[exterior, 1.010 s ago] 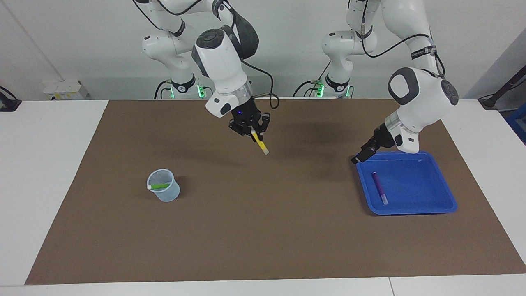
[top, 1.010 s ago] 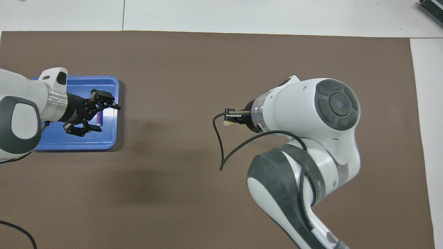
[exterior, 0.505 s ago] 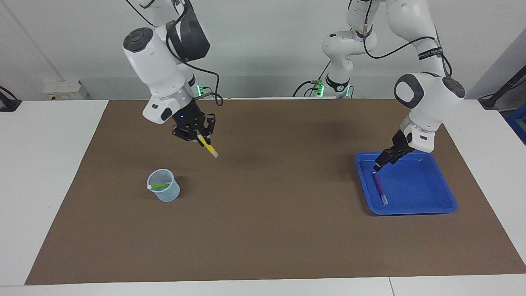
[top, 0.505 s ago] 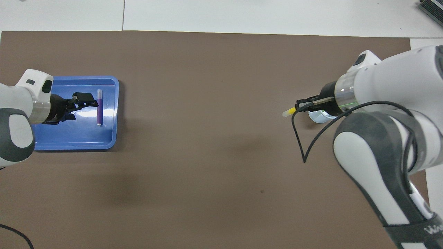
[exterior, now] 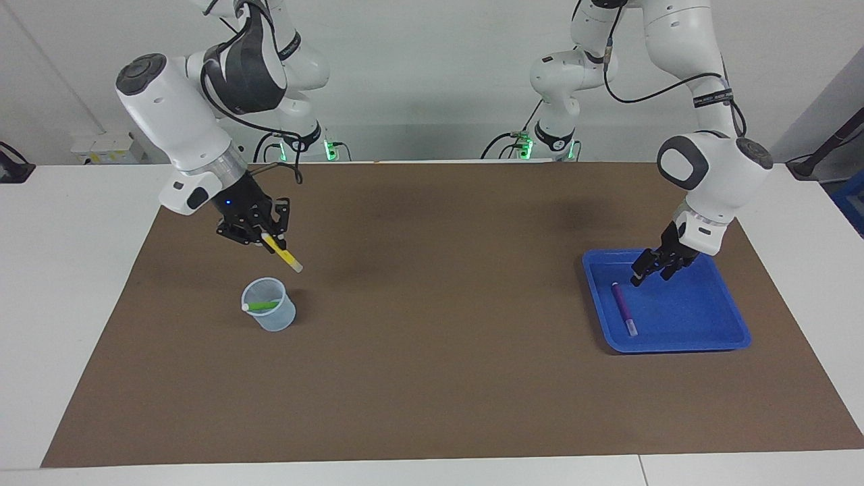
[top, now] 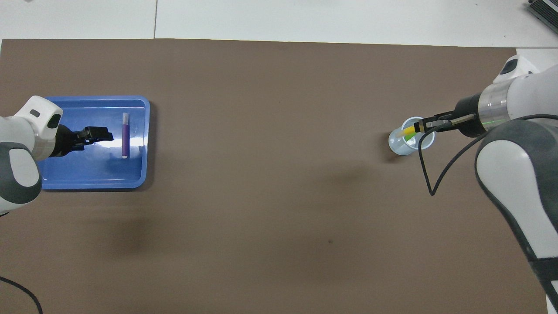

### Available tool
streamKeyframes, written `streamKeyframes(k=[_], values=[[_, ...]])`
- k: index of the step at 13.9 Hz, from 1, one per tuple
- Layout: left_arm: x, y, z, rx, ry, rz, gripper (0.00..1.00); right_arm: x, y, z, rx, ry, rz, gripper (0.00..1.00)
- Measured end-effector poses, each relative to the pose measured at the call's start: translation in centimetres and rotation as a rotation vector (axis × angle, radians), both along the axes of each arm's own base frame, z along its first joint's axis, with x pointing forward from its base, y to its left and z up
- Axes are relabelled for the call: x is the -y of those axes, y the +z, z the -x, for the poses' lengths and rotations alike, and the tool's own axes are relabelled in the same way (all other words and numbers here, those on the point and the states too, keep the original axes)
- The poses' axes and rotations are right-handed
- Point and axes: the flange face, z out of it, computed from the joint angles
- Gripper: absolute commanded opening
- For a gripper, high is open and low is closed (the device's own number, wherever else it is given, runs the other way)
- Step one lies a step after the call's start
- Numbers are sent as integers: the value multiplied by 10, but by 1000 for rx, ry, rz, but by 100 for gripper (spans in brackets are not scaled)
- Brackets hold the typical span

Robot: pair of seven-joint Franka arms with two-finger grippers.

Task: Transfer and insert pens with both arms
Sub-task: 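Insert the yellow pen into the white cup with the right gripper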

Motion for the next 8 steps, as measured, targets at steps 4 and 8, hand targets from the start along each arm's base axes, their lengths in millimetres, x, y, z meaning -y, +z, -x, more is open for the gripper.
streamKeyframes(k=[4, 8], values=[[5, -13, -6, 32, -64, -20, 68, 37, -14, 2, 5, 67, 16, 0], [6, -20, -16, 45, -123, -83, 68, 67, -29, 2, 69, 206, 47, 0]])
